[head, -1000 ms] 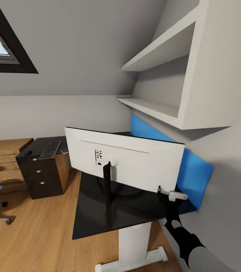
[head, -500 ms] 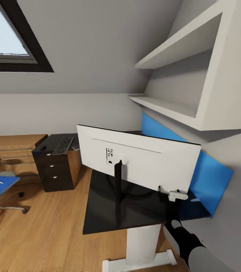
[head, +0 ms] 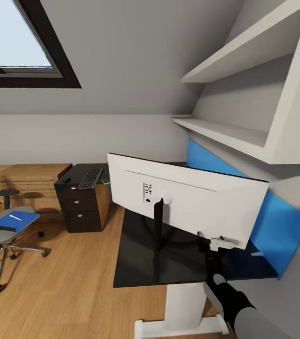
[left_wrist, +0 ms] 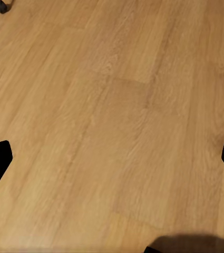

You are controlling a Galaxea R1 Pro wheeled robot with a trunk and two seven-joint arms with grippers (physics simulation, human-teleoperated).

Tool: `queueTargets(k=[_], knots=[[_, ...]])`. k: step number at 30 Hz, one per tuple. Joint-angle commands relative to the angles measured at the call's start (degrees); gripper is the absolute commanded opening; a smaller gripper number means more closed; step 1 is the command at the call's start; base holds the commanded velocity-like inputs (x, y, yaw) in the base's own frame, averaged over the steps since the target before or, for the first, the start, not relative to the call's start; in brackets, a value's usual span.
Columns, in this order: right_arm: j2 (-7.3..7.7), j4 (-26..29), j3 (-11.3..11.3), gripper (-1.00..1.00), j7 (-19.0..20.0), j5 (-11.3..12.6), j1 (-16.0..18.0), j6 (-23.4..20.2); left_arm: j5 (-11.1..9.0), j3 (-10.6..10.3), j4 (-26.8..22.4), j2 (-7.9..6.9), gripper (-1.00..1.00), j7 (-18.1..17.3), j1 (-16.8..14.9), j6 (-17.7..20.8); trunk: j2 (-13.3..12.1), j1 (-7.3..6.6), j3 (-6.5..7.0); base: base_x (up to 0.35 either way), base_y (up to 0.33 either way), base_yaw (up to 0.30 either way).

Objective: In the bedroom, organize the workspace by keeping the computer under the desk, ensuring the monitor is on the desk, placing the keyboard on the desk next to the monitor, placing the mouse on the desk next to the keyboard, moving the folder from the swivel chair onto the desk next to the mouse, stacking the notebook on top of the folder with the pen on top of the notebook, and positioning the swivel chair next to the desk.

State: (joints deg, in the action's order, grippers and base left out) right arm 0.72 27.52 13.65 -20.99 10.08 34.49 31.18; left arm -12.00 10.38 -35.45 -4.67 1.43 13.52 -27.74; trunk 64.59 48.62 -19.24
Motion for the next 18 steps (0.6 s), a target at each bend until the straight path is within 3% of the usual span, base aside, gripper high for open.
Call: queueTargets(k=[1,11,18], knots=[[0.07,0.0,0.5,1.00,-0.3,0.5,0.0,0.2,-0.1,-0.1,-0.1,-0.01,1.00,0.1,0.0,-0.1,0.0,0.01,-0.06,0.000,0.000,0.027],[0.07,0.0,0.5,1.00,-0.3,0.5,0.0,0.1,-0.2,-0.1,-0.1,0.01,1.00,0.1,0.0,0.0,0.0,0.01,-0.08,0.010,0.000,0.006],[0.15,-1.2,0.5,1.00,-0.2,0.3,0.0,0.2,-0.2,-0.1,-0.1,0.00,1.00,0.1,0.0,0.0,0.0,0.01,-0.08,0.254,0.000,0.000]])
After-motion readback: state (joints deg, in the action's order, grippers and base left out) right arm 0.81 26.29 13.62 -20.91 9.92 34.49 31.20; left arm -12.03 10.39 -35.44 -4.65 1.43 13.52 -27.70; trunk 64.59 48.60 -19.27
